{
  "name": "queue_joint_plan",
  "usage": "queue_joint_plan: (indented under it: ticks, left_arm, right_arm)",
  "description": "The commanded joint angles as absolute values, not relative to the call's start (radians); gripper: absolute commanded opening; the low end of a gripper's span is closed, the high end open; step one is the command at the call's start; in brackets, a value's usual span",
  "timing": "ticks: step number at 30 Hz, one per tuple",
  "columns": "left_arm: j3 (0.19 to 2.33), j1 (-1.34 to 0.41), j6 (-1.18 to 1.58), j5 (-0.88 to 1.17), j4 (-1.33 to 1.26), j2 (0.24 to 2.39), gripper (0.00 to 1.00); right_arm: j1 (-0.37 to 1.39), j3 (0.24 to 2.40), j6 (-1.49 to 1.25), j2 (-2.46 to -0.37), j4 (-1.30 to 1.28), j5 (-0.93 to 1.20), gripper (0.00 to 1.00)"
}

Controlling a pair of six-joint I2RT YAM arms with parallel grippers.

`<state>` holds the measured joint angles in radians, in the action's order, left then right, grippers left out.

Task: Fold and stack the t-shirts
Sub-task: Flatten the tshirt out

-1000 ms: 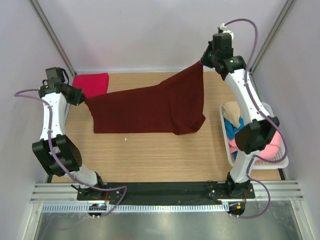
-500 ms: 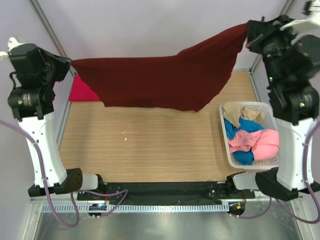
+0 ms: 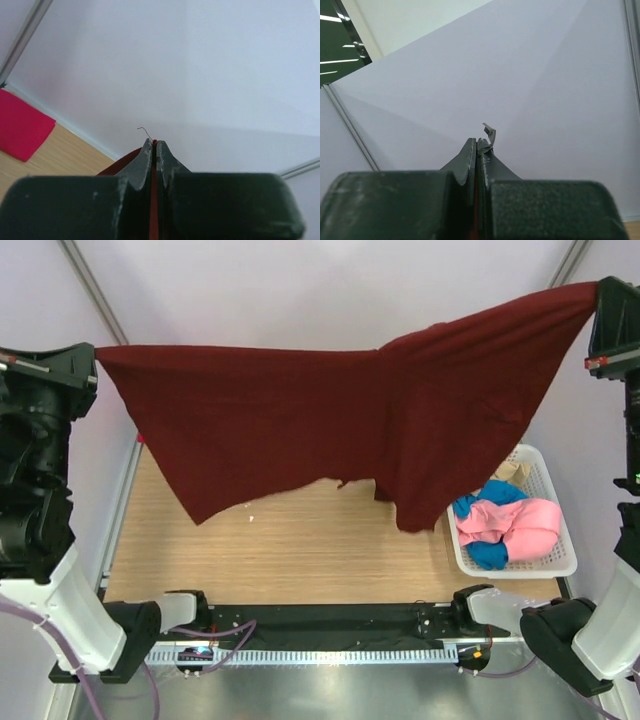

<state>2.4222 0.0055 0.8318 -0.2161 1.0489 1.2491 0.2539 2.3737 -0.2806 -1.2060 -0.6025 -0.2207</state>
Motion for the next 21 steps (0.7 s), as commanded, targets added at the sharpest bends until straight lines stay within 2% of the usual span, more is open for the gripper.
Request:
queue_joint_plan:
  ticks: [1, 9, 16, 21]
  left_arm:
    - [2.454, -0.043, 0.772, -0.32, 0.996, 1.204, 0.0]
    - [2.424, -0.107, 0.689, -0.439, 0.944, 1.158, 0.0]
    - [2.428, -0.107, 0.695, -0.434, 0.914, 1.187, 0.0]
    - [2.399, -0.109, 0.681, -0.43, 0.913, 1.123, 0.0]
  right_arm:
    - [0.252, 2.434, -0.241, -1.178, -0.598, -0.236, 0.01]
    - [0.25, 2.428, -0.204, -1.176, -0.555, -0.238, 0.01]
    - [0.25, 2.457, -0.157, -1.247, -0.529, -0.203, 0.01]
    - [0.25, 2.439, -0.135, -1.198, -0.532, -0.186, 0.01]
